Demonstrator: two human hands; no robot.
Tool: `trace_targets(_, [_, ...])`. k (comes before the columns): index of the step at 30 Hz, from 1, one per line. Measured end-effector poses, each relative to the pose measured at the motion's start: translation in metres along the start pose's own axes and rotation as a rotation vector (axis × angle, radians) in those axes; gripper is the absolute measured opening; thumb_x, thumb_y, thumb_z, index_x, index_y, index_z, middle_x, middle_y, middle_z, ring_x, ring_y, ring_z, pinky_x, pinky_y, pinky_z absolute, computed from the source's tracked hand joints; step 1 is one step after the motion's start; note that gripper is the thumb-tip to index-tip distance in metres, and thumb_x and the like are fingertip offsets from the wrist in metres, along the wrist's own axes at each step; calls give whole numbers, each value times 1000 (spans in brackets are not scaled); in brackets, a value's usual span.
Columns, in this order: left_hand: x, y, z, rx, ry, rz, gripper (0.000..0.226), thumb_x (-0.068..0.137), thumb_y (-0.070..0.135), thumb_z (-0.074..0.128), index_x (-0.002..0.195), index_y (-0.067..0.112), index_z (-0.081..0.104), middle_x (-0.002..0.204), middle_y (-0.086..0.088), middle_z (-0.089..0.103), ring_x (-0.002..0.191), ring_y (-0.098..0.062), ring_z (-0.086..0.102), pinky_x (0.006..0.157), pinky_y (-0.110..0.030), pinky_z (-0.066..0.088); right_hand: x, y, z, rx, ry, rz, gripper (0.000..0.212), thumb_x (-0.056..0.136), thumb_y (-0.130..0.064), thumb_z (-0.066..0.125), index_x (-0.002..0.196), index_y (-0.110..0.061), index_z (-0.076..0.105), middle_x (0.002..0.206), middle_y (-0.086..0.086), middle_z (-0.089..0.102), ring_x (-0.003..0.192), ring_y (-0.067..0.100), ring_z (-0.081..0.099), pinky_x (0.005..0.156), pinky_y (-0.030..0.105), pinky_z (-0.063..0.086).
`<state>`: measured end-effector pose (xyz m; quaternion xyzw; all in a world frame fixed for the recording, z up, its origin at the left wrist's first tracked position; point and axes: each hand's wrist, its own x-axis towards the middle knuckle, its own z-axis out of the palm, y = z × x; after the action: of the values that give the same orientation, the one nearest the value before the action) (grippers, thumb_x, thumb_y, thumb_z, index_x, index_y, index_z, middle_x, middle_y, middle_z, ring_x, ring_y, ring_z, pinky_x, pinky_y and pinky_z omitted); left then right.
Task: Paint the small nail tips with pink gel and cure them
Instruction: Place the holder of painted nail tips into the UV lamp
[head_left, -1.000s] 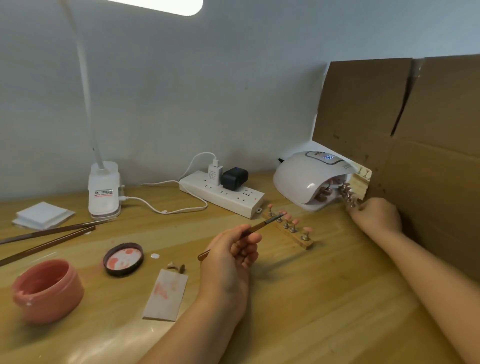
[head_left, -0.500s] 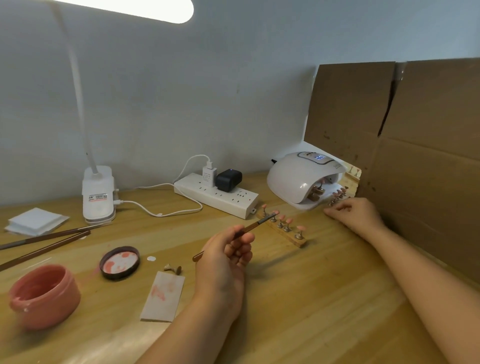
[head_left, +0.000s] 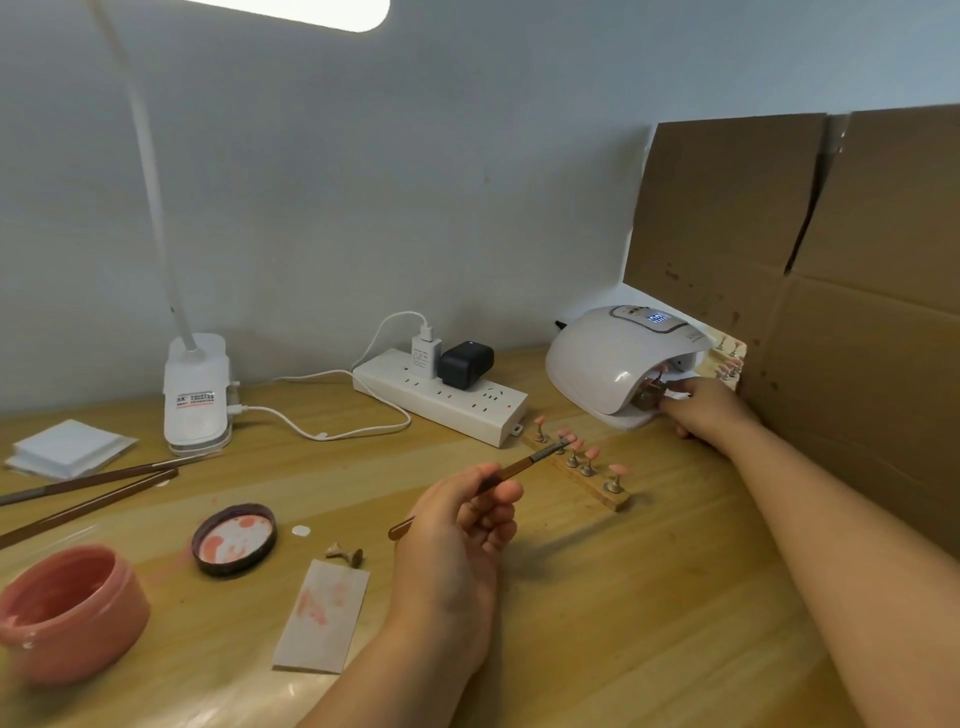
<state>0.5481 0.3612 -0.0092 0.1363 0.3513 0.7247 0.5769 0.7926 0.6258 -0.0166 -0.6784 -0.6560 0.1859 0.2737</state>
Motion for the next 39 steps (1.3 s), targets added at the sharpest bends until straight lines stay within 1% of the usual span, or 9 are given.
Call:
trace_targets(5, [1,-1,0,8,2,-6,14,88,11,54,90,3,65,65,-11,65,57,-15,57,62,-27,43,10,-8,4,-35,20,67,45,89,-52,54,125,-23,57,68,7,67,66,25,62,69,35,51])
trace_targets(8, [1,-1,-1,14,-2,-8,14,88,11,54,90,3,65,66,-11,65,55,-14,58,61,-26,43,9,-15,14,-99,95,121,34,90,-48,52,108,-22,65,93,10,68,88,31,63,81,39,52])
trace_targets(11, [2,-1,-2,6,-1,-9,13,87,11,54,89,3,65,66,-11,65,54,-13,58,60,-26,43,2,-13,19,-102,172,96,28,87,-46,59,90,-20,70,103,9,68,95,31,61,76,31,46])
trace_targets(17, [2,-1,0,-5,0,-12,14,87,9,53,87,3,65,63,-10,65,51,-13,57,59,-25,42,-23,5,-7,-142,279,6,37,76,-46,74,72,-10,71,63,12,59,66,30,52,62,27,37])
trace_targets(23, [3,-1,0,-15,-4,-23,13,88,8,53,86,3,64,61,-9,65,52,-13,55,57,-24,41,-63,30,-21,-168,385,-19,49,71,-50,74,48,-12,55,46,5,53,54,31,51,49,29,33])
trace_targets(27, [3,-1,-1,14,-13,-25,14,89,12,53,91,4,64,65,-9,66,56,-14,58,60,-25,44,-73,28,-21,-209,298,29,47,71,-49,74,49,-9,62,50,4,59,52,24,56,47,26,38])
trace_targets(32, [3,0,-2,13,-13,-20,14,89,13,53,90,5,64,64,-7,66,54,-12,58,59,-25,43,-73,13,-13,-124,201,-19,38,71,-53,77,61,-18,67,68,-4,65,69,18,61,65,33,51])
trace_targets(37, [4,-1,-2,12,-17,-21,14,88,13,53,89,5,65,64,-8,66,53,-12,57,58,-24,44,-72,5,-15,23,-79,-213,4,80,-31,75,81,-34,73,83,-10,67,76,5,59,64,22,43])
trace_targets(39, [5,-1,-2,14,-10,-22,14,88,13,53,88,5,65,64,-8,66,53,-13,57,58,-25,43,-66,7,-21,22,-178,-223,14,85,-24,70,94,-35,73,83,-10,69,71,2,59,61,15,40])
